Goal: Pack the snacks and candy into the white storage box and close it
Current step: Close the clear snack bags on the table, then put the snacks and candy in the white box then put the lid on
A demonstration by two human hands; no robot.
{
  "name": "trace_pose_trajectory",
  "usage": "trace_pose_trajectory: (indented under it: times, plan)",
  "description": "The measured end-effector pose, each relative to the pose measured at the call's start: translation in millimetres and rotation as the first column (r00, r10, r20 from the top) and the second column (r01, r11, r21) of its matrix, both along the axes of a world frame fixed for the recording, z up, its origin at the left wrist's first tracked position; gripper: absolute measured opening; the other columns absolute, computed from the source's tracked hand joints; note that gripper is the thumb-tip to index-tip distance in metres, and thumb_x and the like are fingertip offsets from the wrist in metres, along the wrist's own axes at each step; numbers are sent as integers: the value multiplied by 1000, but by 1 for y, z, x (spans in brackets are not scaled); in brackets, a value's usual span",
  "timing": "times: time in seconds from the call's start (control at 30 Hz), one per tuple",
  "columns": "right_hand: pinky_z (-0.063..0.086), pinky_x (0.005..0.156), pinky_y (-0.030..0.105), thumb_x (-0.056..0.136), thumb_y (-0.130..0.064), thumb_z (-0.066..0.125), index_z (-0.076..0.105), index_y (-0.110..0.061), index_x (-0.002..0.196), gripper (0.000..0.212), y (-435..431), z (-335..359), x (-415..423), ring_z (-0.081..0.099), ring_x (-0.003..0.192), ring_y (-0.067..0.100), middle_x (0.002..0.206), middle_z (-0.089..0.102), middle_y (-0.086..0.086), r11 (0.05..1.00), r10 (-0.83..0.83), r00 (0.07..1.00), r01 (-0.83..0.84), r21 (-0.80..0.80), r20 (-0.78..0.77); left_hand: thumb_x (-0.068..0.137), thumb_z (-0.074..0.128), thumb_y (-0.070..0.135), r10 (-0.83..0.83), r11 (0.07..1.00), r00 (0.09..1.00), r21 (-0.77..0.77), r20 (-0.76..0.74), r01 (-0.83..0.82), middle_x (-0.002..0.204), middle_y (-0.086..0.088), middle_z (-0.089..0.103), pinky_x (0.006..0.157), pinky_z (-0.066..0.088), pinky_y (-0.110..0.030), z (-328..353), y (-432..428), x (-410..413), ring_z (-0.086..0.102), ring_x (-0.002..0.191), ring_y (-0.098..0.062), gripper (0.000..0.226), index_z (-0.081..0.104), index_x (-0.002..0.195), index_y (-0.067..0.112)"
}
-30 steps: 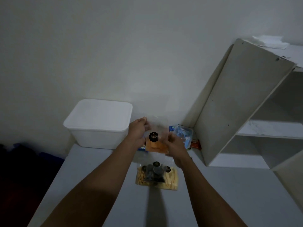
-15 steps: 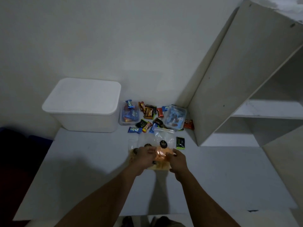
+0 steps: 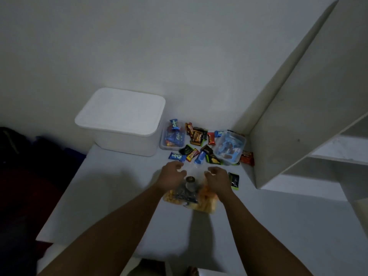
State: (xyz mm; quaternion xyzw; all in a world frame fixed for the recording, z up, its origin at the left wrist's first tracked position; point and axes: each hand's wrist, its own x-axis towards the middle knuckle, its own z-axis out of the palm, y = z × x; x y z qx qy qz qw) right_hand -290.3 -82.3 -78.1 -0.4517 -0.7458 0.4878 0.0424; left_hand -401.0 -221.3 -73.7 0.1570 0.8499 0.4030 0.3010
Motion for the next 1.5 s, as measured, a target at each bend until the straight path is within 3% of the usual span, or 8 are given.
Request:
trace_pose_trajectory:
  times: [0.3, 0.5, 0.63, 0.9, 0.97, 1.13, 1.37, 1.5]
  plan:
    - [48, 91, 35, 91, -11, 63, 62, -5, 123, 33, -41, 25, -130, 58, 107, 24, 120, 62, 9, 948, 315, 936, -305, 87, -154, 87, 65, 38, -28, 994, 713, -98, -700, -57, 124, -2, 62, 96, 40, -42, 39, -52, -112, 52, 118, -26, 41, 61, 123, 19]
    - [49, 101, 45, 63, -34, 87, 35, -12, 147, 101, -73, -20, -186, 48, 129, 23, 143, 48, 5, 943, 317, 921, -332, -33, -226, 85, 53, 65, -490, 864, 579, -448, -651, 228, 158, 2, 29, 117, 6, -56, 24, -75, -204, 15, 149, -25, 76, 32, 149, 29]
    - [43, 96, 11, 59, -12, 93, 32, -11, 146, 107, -91, -29, -212, 46, 123, 5, 137, 49, -5, 964, 262, 923, -260, 45, -281, 80, 51, 74, -642, 766, 416, -510, -645, 391, 159, 3, 27, 116, 5, -60, 13, -76, -236, 15, 149, -28, 81, 34, 148, 33]
    - [52, 92, 21, 68, -5, 86, 33, -6, 146, 95, -113, -29, -237, 53, 123, 0, 140, 52, 4, 986, 168, 908, -151, 74, -383, 92, 35, 62, -664, 730, 285, -517, -691, 447, 157, -3, 34, 114, 21, -60, 11, -76, -247, 27, 144, -36, 67, 36, 148, 26]
    - [53, 95, 28, 67, -7, 87, 32, -7, 147, 97, -112, -27, -239, 54, 127, 8, 141, 52, 3, 989, 150, 907, -136, 64, -393, 90, 21, 63, -625, 754, 286, -467, -726, 463, 151, -6, 43, 109, 30, -59, 19, -76, -250, 37, 138, -38, 72, 43, 144, 22]
    - [51, 80, 10, 65, 16, 80, 30, 5, 143, 94, -110, -25, -241, 57, 111, -10, 134, 51, 8, 987, 156, 876, -148, 53, -456, 92, 27, 56, -507, 806, 272, -338, -818, 487, 140, -9, 56, 98, 44, -56, 39, -76, -252, 52, 125, -39, 65, 54, 136, 17]
    - [50, 101, 41, 49, -52, 91, 37, -19, 142, 112, -105, -34, -242, 53, 124, 15, 136, 54, -2, 983, 182, 918, -178, 44, -351, 93, 50, 52, -261, 907, 351, -104, -899, 408, 139, -4, 56, 99, 46, -51, 76, -88, -257, 55, 127, -31, 55, 55, 137, 19]
    - [56, 86, 27, 53, -28, 95, 47, -15, 135, 95, -105, -5, -232, 58, 118, 22, 127, 61, 2, 986, 162, 934, -167, 14, -318, 93, 41, 58, -331, 887, 403, -136, -853, 441, 143, -4, 54, 102, 44, -53, 74, -90, -252, 50, 132, -31, 61, 52, 139, 19]
